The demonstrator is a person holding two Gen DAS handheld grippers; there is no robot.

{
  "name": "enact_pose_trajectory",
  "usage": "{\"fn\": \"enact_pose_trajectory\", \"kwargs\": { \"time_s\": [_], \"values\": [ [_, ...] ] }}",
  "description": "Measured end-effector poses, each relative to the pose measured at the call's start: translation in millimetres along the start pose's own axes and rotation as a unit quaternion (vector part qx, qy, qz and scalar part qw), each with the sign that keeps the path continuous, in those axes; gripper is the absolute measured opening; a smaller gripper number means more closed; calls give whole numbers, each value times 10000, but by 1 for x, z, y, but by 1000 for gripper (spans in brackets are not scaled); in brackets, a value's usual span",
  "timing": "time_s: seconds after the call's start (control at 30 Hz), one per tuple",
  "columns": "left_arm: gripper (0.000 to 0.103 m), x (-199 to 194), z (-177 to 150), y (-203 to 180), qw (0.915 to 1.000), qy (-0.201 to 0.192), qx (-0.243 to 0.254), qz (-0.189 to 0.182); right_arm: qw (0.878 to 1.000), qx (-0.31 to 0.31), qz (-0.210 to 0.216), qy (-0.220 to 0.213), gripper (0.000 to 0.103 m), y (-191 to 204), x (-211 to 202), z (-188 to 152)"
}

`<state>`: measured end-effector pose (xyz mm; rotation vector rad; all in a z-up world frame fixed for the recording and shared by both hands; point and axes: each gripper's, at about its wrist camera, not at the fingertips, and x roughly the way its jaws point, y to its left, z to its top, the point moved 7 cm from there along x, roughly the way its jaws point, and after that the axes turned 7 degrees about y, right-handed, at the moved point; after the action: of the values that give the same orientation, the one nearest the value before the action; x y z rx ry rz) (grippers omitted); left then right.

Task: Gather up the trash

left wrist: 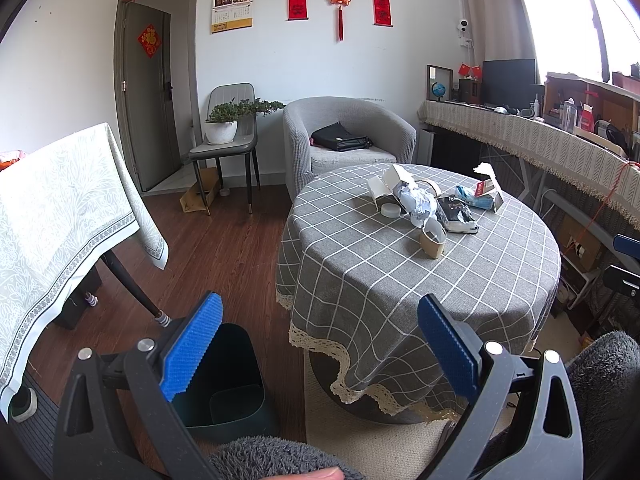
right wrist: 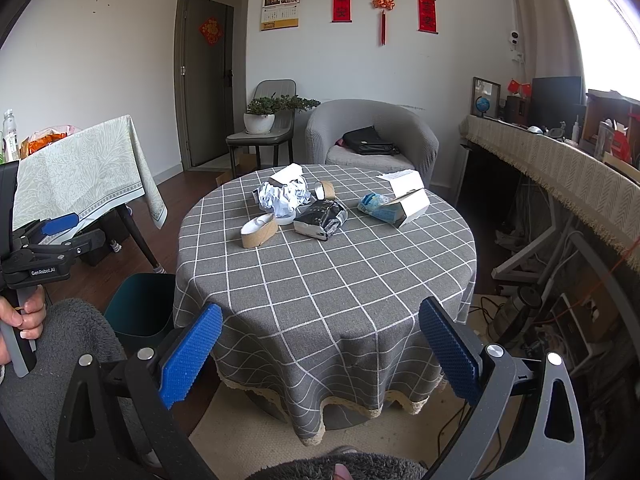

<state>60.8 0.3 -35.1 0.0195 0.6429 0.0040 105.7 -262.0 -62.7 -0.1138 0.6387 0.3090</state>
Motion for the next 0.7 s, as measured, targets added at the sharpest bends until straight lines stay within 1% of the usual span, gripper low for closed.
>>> {"fn": "enact_pose_trajectory", "kwargs": {
  "time_s": [0.5, 0.57, 0.63, 0.7],
  "values": [
    [100, 2, 0, 3, 10000, 51, -52, -2, 10000, 62, 47, 57, 100, -2, -1, 2],
    [100, 1, 2, 5, 9998, 106, -150, -77, 9999, 62, 28, 124, 100, -2, -1, 3],
    [100, 3, 3, 8, 9989, 200, -358, -241, 9999, 20, -2, 162, 100, -1, -1, 4],
    [100, 5, 5, 8, 9983, 235, -414, -339, 9999, 25, 16, 134, 100, 0, -2, 7]
  ]
}}
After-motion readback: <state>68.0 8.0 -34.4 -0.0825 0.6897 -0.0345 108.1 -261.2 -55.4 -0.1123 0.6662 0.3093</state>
